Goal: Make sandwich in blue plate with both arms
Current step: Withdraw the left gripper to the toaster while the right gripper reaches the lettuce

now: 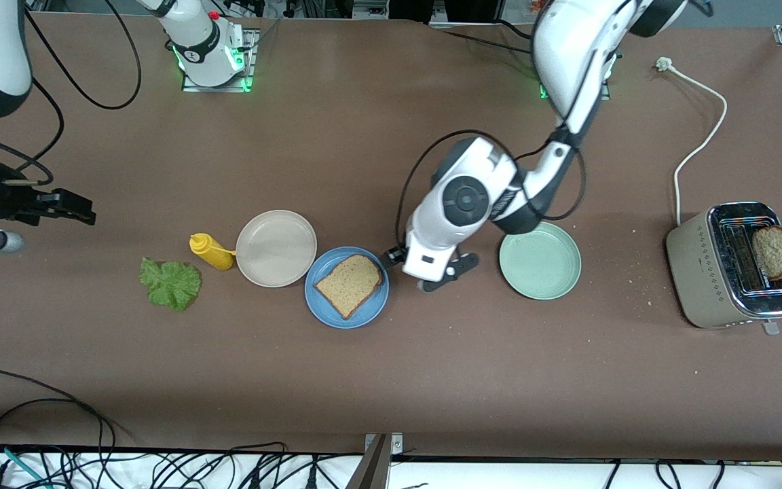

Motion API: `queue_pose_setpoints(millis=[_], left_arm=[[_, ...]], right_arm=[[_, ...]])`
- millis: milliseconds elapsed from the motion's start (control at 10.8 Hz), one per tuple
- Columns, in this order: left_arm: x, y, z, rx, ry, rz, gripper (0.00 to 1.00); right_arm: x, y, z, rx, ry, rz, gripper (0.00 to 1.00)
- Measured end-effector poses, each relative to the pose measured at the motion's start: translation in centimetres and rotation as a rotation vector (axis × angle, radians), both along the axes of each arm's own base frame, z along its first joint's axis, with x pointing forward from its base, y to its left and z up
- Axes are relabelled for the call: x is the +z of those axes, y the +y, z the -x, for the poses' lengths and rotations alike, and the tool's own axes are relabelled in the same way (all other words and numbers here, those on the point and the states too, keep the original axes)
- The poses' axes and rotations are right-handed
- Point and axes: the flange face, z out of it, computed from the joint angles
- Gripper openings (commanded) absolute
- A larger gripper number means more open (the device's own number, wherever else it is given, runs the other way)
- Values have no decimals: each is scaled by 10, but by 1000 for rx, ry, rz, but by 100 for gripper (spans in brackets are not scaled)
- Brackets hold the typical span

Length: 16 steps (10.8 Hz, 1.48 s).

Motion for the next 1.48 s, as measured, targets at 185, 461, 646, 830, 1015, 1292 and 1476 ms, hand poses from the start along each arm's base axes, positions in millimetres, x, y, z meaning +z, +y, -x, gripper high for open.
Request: queue_pose_setpoints(millis=[185,461,646,830,1015,1292,1476], left_arm=[[48,55,-16,0,21,-62,100],[99,142,-29,-95,65,-142,100],[130,211,-33,-196,107,-139,100],[154,269,-33,-265,130,-121,100],[163,309,-34,-296,131,-187,100],[150,344,-30,-397,158,-208,99],[148,388,-34,-394,141,-146,99]], right_arm=[[-21,8,-7,12,30,3,100],[-51,16,-19,25,49,8,100],[-81,21,-32,39,45,-2,100],[-110,21,-40,78,61,-38,100],[-140,14,-50,107,59,-38,100],[-192,-1,-66,126,41,-26,100],[-233,-3,-70,132,21,-16,100]])
